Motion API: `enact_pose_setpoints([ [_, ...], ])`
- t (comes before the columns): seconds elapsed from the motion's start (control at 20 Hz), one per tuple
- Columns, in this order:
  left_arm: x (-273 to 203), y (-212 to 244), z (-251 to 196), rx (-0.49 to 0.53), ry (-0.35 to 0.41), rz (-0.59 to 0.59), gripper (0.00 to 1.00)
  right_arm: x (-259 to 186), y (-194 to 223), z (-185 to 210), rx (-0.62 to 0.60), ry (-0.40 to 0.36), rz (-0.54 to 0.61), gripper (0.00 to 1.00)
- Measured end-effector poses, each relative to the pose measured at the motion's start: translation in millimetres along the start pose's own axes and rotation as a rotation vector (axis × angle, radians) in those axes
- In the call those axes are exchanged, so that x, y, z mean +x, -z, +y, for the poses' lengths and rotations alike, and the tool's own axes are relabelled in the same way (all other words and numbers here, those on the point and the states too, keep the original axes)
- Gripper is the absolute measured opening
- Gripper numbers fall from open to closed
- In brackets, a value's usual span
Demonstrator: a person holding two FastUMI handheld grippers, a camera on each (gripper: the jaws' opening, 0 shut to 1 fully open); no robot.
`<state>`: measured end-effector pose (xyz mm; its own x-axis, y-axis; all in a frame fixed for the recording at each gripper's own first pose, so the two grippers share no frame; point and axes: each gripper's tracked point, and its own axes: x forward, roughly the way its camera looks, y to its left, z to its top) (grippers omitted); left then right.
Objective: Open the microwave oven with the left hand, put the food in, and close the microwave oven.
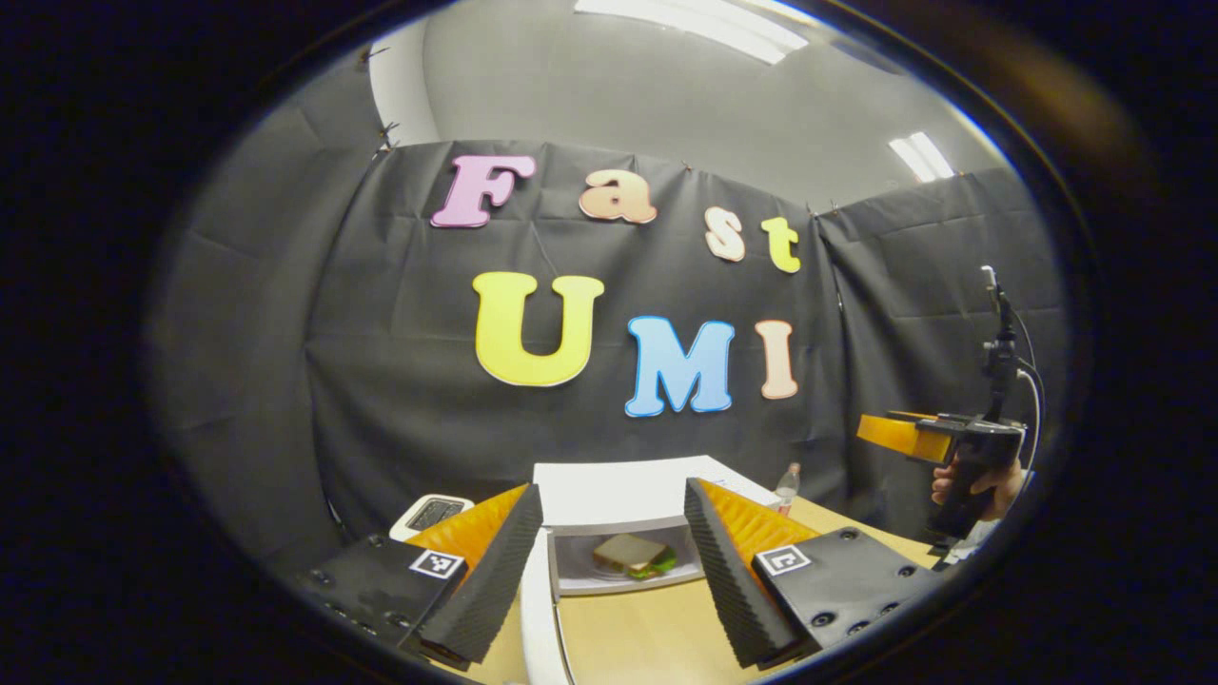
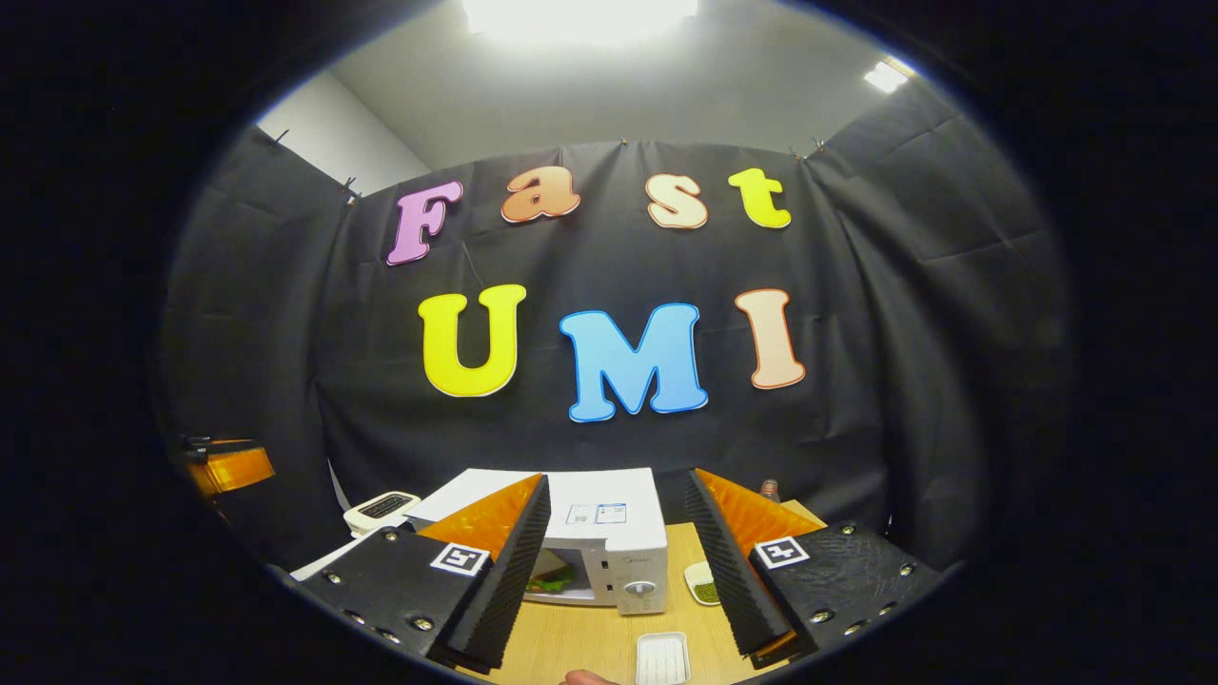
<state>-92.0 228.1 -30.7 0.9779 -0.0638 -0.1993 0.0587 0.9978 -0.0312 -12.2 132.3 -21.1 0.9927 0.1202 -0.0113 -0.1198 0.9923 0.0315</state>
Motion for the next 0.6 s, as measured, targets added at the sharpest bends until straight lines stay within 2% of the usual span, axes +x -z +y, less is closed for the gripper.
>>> enact_pose_setpoints([
  [0.05,-3.6,5.7,2.9,-0.006,-0.001,0.014,0.96,0.2,-0.4,2.7,0.004,-0.003,-0.006,0.86],
  [0.1,-7.6,10.1,4.7,-0.011,0.005,0.028,0.84,0.6,-0.8,4.8,0.005,-0.004,-0.008,0.86],
  [0.2,-14.6,17.0,12.0,-0.006,0.0,0.044,0.45,1.2,1.2,7.4,0.004,-0.004,-0.001,0.86],
  [0.25,-20.7,20.2,25.5,0.005,-0.046,0.047,0.26,1.2,0.6,8.0,0.007,0.001,-0.002,0.86],
  [0.3,-22.1,28.3,23.9,-0.011,-0.025,0.065,0.07,1.3,-1.8,9.2,0.01,0.003,-0.009,0.86],
  [0.6,-58.5,77.3,67.2,-0.006,-0.082,0.165,0.06,0.7,-8.2,15.2,0.021,0.004,-0.022,0.86],
])
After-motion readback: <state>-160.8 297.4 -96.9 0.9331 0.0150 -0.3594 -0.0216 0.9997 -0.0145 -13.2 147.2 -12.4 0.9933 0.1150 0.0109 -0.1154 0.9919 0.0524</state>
